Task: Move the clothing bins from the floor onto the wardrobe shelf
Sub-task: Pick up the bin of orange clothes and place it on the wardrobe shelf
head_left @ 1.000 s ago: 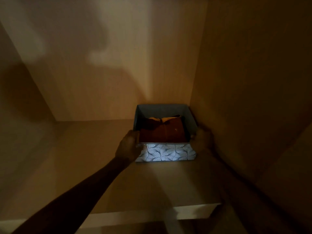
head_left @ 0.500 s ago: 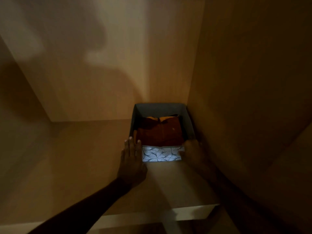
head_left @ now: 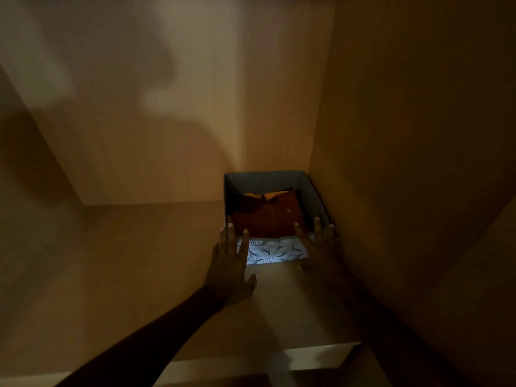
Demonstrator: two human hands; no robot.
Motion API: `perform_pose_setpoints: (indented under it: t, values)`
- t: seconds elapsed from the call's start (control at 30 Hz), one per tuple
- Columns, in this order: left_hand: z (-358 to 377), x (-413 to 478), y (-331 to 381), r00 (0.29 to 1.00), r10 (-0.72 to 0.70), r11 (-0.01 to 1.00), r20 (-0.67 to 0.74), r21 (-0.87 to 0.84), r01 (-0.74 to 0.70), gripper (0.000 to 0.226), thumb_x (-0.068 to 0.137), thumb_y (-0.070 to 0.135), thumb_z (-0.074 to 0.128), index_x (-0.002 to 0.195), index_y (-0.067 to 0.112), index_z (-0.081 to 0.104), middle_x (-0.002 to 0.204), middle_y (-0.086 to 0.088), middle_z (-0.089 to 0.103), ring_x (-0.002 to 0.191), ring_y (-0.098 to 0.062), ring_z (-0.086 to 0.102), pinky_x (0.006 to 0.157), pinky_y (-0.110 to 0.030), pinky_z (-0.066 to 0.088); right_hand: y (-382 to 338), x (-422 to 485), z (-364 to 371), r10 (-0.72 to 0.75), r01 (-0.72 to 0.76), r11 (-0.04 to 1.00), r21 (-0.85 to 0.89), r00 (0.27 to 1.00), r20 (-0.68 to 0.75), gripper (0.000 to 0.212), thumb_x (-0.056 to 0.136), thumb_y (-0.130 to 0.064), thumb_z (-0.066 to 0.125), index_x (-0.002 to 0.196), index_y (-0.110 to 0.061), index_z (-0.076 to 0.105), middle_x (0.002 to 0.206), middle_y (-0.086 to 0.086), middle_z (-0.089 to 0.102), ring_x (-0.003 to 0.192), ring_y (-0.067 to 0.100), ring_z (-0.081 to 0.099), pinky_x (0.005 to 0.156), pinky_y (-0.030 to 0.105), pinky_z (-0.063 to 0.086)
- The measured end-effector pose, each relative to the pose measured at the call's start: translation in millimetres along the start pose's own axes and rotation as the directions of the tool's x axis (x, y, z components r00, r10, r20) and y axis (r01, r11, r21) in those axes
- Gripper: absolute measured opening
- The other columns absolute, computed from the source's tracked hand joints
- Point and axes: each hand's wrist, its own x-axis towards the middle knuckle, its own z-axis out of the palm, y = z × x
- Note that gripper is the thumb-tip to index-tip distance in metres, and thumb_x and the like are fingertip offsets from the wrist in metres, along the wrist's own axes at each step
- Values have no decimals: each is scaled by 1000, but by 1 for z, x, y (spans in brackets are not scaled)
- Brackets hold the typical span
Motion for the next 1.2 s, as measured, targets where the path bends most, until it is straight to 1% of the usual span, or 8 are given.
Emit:
perform_pose_setpoints:
  t: [0.27,0.37,0.47,0.63,0.77,0.87,1.07,1.2]
  values:
    - [-2,-2,-5,1000,-2,999,19,-37,3,106,78,56,50,150,23,-21,156,-16,-31,145,-36,-26,118,-57,9,4,4,4,-10,9,1000,26,999,31,105,77,-71,52,147,-31,-16,156,12,-27,142,49,-20,116,63,7]
    - [-3,-5,-10,1000,-5,999,16,-52,5,105,79,53,53,151,23,-18,156,-14,-31,145,-34,-26,119,-55,7,10,6,12,-77,81,991,109,996,-38,124,44,-99,-2,148,-32,-5,156,14,-17,142,52,-15,113,66,4]
    - [-6,-2,-11,999,-17,998,27,-59,19,105,81,50,56,152,25,-17,156,-13,-31,145,-32,-28,120,-55,3,14,12,20,-127,141,978,153,987,-97,128,39,-101,-9,149,-38,6,159,23,1,142,56,-7,111,73,6]
    - [-5,-7,-12,999,-21,974,-27,-224,14,101,81,45,62,154,27,-5,160,-6,-23,148,-29,-20,120,-52,11,7,4,8,-50,54,990,128,998,-36,147,18,-100,-14,143,-23,-14,160,16,-14,142,49,-18,114,63,2]
    - [-6,-30,-11,980,-97,905,-173,-426,15,80,78,41,66,149,24,32,163,-4,9,149,-24,14,117,-40,25,-6,-19,13,-94,107,946,307,994,-55,119,51,-99,12,149,-33,0,162,14,-4,147,39,9,114,56,26]
    - [-5,-61,-8,962,-216,831,-166,-548,93,71,78,52,59,143,27,43,156,-2,32,142,-19,30,114,-37,31,-25,-41,26,-103,169,887,430,979,-173,73,86,-50,55,149,-34,22,160,5,18,145,25,24,109,35,32]
    - [20,-156,-14,850,-524,490,-54,-836,249,60,75,49,62,129,23,57,131,5,58,119,-12,55,101,-40,48,-76,-83,64,-92,83,558,826,995,-38,63,81,-29,75,138,-23,49,131,-8,57,108,7,61,81,23,55]
    - [23,-234,-14,743,-669,383,8,-853,355,47,84,38,66,129,24,58,128,8,60,117,-9,56,95,-37,50,-116,-118,88,-218,114,548,829,976,9,54,82,-31,74,132,-23,57,115,-10,65,96,-3,62,79,13,49]
